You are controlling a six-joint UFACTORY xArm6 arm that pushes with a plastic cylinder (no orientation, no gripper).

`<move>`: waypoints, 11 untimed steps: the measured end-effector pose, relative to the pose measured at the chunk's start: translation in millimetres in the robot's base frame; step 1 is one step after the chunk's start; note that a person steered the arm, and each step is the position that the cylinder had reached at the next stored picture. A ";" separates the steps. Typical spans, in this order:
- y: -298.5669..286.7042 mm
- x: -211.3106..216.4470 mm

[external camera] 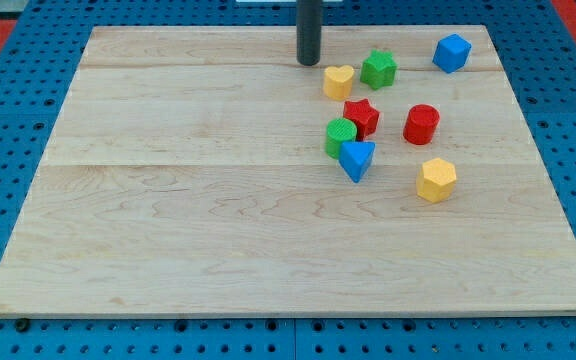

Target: Slightly push the yellow heart into the red star

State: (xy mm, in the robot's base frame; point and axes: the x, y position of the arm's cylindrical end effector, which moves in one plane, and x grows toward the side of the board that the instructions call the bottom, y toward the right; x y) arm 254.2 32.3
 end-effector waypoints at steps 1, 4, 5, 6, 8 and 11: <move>3.7 8.1; 26.3 45.8; 30.9 52.3; 40.8 57.1; 50.7 65.7; -0.7 2.4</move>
